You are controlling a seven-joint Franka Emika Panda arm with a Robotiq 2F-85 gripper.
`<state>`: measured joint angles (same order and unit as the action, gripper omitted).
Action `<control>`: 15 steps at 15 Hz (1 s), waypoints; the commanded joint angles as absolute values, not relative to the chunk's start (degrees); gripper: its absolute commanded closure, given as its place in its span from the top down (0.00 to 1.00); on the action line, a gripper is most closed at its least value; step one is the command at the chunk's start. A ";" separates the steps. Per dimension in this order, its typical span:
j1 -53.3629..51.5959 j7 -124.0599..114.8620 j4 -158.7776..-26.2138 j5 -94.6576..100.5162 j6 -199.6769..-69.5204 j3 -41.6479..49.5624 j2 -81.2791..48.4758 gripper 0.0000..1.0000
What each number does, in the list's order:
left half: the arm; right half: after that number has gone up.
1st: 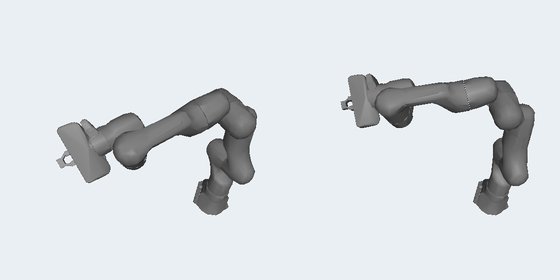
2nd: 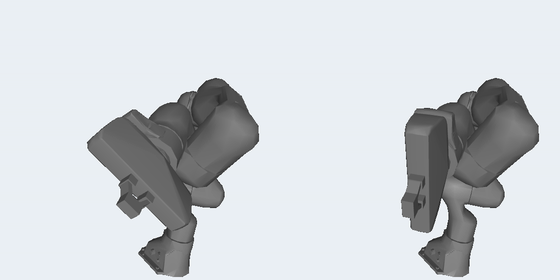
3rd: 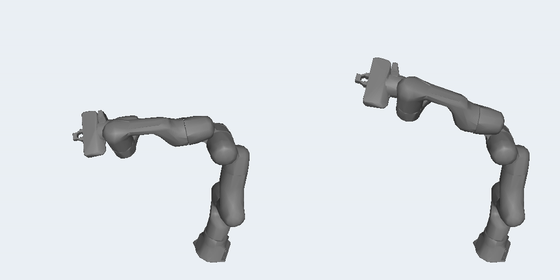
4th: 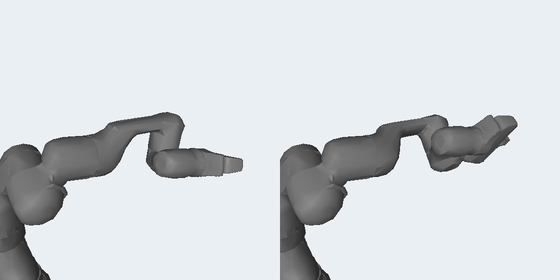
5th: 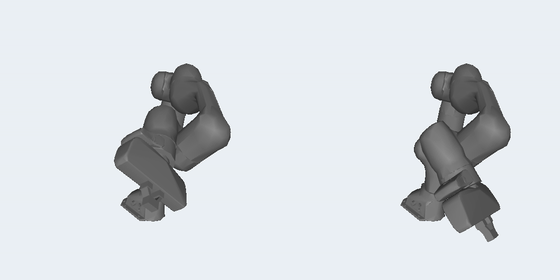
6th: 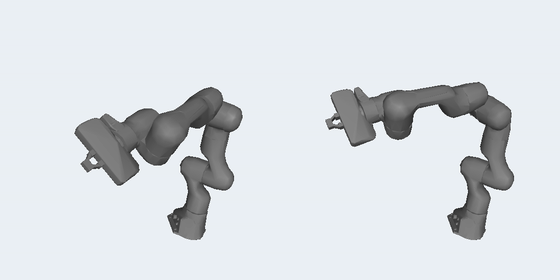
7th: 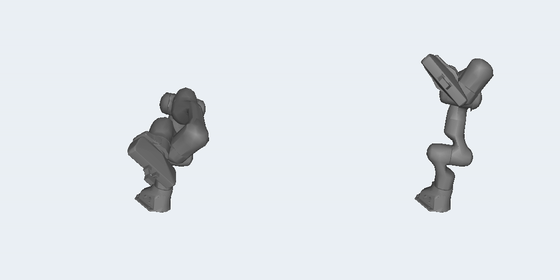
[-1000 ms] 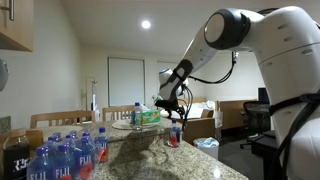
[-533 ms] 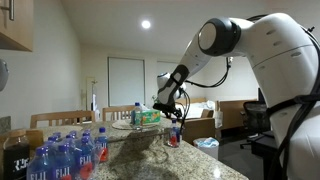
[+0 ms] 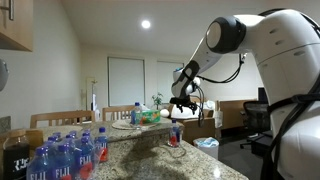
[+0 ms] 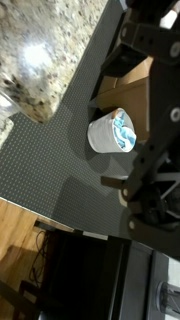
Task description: Put three bottles of water a step above
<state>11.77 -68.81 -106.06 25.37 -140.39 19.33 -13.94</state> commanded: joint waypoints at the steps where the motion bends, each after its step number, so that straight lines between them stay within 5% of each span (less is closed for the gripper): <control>1: 12.76 -65.87 -108.55 26.64 -141.19 21.40 -10.52 1.00; 15: 8.09 -74.34 -112.72 46.36 -142.21 18.10 -5.65 1.00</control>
<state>8.25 -73.96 -108.83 43.36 -140.40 20.06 -8.78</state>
